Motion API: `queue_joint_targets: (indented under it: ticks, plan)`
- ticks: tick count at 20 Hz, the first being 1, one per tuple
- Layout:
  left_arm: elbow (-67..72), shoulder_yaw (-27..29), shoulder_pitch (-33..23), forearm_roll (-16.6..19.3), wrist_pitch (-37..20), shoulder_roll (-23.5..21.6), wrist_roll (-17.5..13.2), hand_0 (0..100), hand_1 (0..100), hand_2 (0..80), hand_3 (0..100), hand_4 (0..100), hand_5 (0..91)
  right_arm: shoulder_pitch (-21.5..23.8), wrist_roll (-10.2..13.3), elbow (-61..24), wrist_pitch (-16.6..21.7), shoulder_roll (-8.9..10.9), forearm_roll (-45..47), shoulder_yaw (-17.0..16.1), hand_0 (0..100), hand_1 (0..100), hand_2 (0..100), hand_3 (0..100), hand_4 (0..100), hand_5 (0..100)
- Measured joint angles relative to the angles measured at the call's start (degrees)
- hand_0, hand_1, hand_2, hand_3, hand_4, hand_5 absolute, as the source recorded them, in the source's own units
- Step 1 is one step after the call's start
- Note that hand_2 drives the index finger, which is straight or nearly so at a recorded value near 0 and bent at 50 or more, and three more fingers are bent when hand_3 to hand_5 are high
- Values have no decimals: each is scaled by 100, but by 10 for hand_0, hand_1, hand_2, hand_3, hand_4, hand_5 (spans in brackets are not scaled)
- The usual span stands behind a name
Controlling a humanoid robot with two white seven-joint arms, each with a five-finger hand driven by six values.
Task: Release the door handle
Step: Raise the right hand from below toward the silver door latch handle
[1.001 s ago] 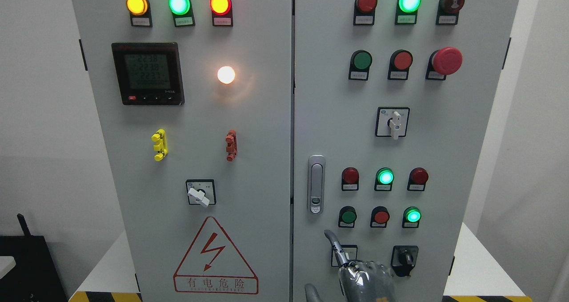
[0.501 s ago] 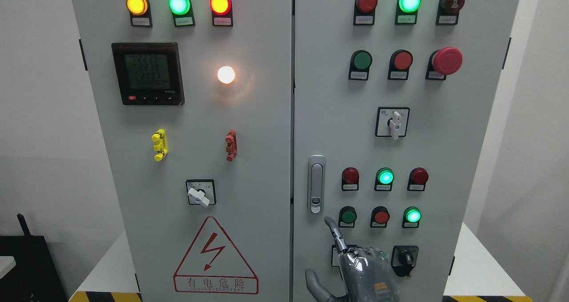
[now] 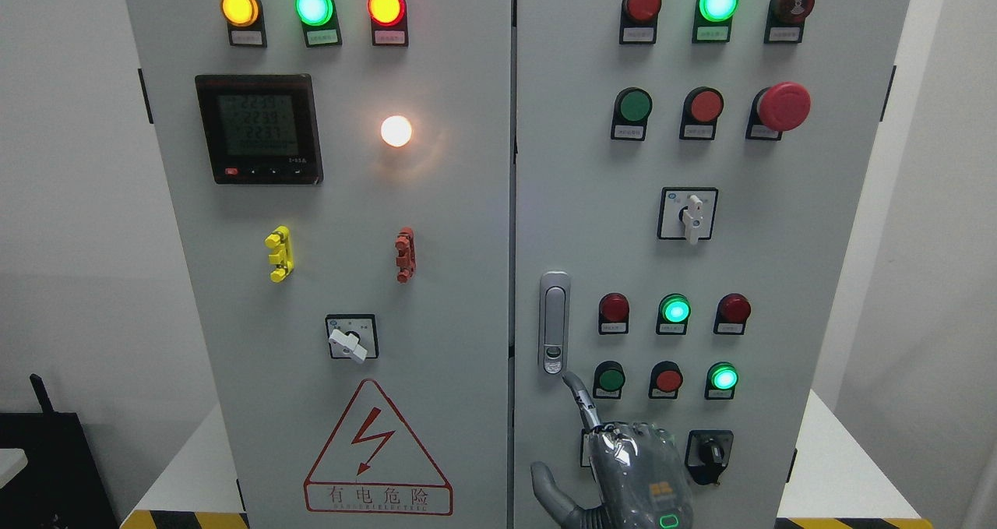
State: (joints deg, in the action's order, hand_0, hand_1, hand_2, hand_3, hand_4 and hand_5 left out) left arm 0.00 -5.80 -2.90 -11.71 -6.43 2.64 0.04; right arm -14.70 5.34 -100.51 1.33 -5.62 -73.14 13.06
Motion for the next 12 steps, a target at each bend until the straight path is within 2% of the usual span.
queue_joint_targets:
  ticks: [12]
  plan:
    - [0,0,0,-2,0,0,0,120,389,0,0,0,0,-110,-18,85,-110,-1,-83,9,344,400,0,1000,989,989]
